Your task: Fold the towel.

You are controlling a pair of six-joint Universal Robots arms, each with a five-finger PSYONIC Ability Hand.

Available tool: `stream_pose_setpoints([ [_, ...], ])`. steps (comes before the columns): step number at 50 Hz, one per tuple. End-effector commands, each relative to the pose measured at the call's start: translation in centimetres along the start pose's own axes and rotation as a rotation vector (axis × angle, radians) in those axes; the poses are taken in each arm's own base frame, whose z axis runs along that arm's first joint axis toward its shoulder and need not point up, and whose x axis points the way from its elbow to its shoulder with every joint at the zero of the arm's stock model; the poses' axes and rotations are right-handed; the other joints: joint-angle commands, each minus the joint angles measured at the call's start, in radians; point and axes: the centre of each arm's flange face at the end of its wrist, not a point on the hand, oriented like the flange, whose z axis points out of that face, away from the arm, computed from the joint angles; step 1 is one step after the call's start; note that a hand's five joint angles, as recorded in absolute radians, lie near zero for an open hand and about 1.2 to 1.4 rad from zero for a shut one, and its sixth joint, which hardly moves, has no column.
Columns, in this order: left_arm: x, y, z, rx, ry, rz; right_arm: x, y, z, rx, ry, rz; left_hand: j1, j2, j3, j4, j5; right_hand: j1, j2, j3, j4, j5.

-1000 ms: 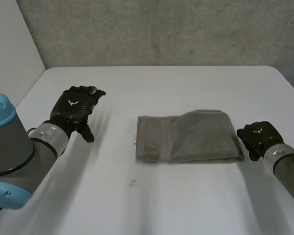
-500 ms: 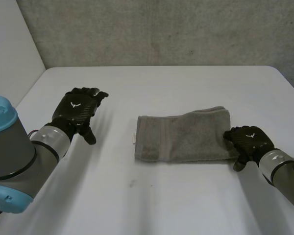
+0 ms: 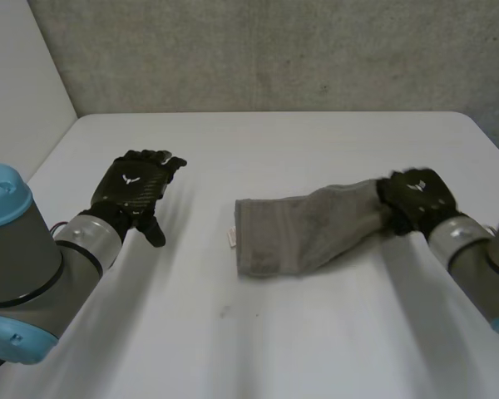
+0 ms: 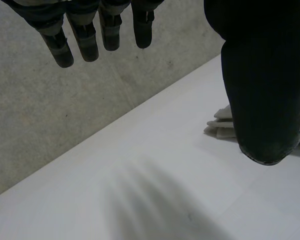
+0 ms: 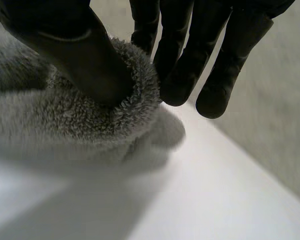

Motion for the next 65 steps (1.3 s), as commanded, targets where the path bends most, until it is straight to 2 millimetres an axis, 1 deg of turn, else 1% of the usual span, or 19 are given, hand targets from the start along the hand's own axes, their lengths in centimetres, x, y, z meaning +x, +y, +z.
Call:
stream_pose_setpoints([
  [1, 0.1, 0.0, 0.0, 0.000, 0.001, 0.001, -7.0, -6.6, 0.2, 0.145, -0.137, -0.119, 0.004, 0.010, 0.010, 0.009, -0.032, 0.114, 0.117, 0.058, 0.056, 0.080],
  [3, 0.0, -0.1, 0.0, 0.002, -0.002, 0.000, -10.9, -7.8, 0.1, 0.155, -0.215, -0.175, 0.004, 0.010, 0.010, 0.009, -0.032, 0.114, 0.117, 0.058, 0.056, 0.080],
  [6, 0.0, -0.1, 0.0, 0.002, -0.002, 0.000, -13.1, -8.0, -0.2, 0.154, -0.273, -0.208, 0.004, 0.010, 0.010, 0.009, -0.032, 0.114, 0.117, 0.058, 0.056, 0.080],
  [8, -0.1, -0.3, 0.0, 0.007, -0.005, -0.003, -16.5, -7.3, -0.8, 0.132, -0.369, -0.270, 0.004, 0.010, 0.010, 0.009, -0.032, 0.114, 0.117, 0.058, 0.056, 0.080],
  [14, -0.1, -0.6, 0.1, 0.016, -0.004, -0.007, -19.6, -5.5, -0.9, 0.098, -0.429, -0.372, 0.004, 0.010, 0.010, 0.009, -0.032, 0.114, 0.117, 0.058, 0.056, 0.080],
  [15, -0.2, -0.9, 0.2, 0.023, -0.007, -0.008, -19.6, -5.5, -0.9, 0.098, -0.429, -0.372, 0.004, 0.010, 0.010, 0.009, -0.032, 0.114, 0.117, 0.058, 0.056, 0.080],
  [17, -0.3, -1.8, 0.5, 0.052, -0.011, -0.009, -19.0, -6.2, -1.0, 0.095, -0.390, -0.356, 0.004, 0.010, 0.010, 0.009, -0.032, -0.843, -0.839, -0.899, -0.900, -0.877],
  [18, -0.3, -1.8, 0.5, 0.052, -0.011, -0.009, -19.0, -6.2, -1.0, 0.095, -0.390, -0.356, 0.004, 0.010, 0.010, 0.009, -0.032, -0.848, -0.845, -0.904, -0.906, -0.882],
  [19, -0.3, -2.5, 0.8, 0.073, -0.011, -0.016, -18.2, -7.0, -1.0, 0.099, -0.354, -0.328, 0.004, 0.010, 0.010, 0.009, -0.032, -1.108, -1.104, -1.164, -1.165, -1.142],
  [25, 0.0, -5.8, 1.7, 0.148, 0.010, -0.126, -14.6, -10.9, -2.7, 0.134, -0.274, -0.043, 0.004, 0.010, 0.010, 0.009, -0.032, -1.108, -1.104, -1.164, -1.165, -1.142],
  [28, 0.2, -6.8, 2.6, 0.155, 0.029, -0.222, -10.9, -11.0, -2.4, 0.107, -0.195, 0.116, 0.004, 0.010, 0.010, 0.009, -0.032, -1.108, -1.104, -1.164, -1.165, -1.142],
  [29, 0.2, -6.8, 2.6, 0.155, 0.029, -0.223, -10.9, -11.0, -2.4, 0.107, -0.195, 0.117, 0.004, 0.010, 0.010, 0.009, -0.032, -1.108, -1.104, -1.164, -1.165, -1.142],
  [31, 1.5, -7.1, 4.0, 0.143, 0.071, -0.317, -6.8, -10.7, -1.6, 0.087, -0.107, 0.257, 0.004, 0.010, 0.010, 0.009, -0.032, -1.108, -1.104, -1.164, -1.165, -1.142],
  [34, 3.7, -6.7, 5.1, 0.105, 0.129, -0.382, -4.8, -9.9, -0.8, 0.067, -0.086, 0.355, 0.004, 0.010, 0.010, 0.009, -0.032, -1.108, -1.104, -1.164, -1.165, -1.142],
  [37, 4.8, -5.9, 5.7, 0.070, 0.154, -0.401, -4.4, -9.2, -0.4, 0.045, -0.099, 0.383, 0.005, 0.011, 0.011, 0.010, -0.031, -1.108, -1.104, -1.164, -1.165, -1.142],
  [42, 8.3, -2.2, 7.7, -0.057, 0.196, -0.408, -4.4, -6.3, 1.0, -0.086, -0.212, 0.449, 0.011, 0.017, 0.017, 0.016, -0.025, -1.108, -1.104, -1.164, -1.165, -1.142],
  [47, 10.0, -1.1, 8.8, -0.080, 0.176, -0.394, -4.7, -4.7, 2.2, -0.133, -0.236, 0.480, 0.014, 0.020, 0.020, 0.019, -0.022, -1.108, -1.104, -1.164, -1.165, -1.142],
  [54, 10.2, 0.4, 9.6, -0.108, 0.079, -0.371, -5.5, -3.1, 3.2, -0.164, -0.257, 0.477, 0.014, 0.020, 0.020, 0.019, -0.022, -1.108, -1.104, -1.164, -1.165, -1.142],
  [65, 10.1, 3.6, 8.1, -0.220, 0.032, -0.145, -7.8, -1.7, 3.9, -0.178, -0.294, 0.339, 0.005, 0.011, 0.011, 0.010, -0.031, -1.108, -1.104, -1.164, -1.165, -1.142],
])
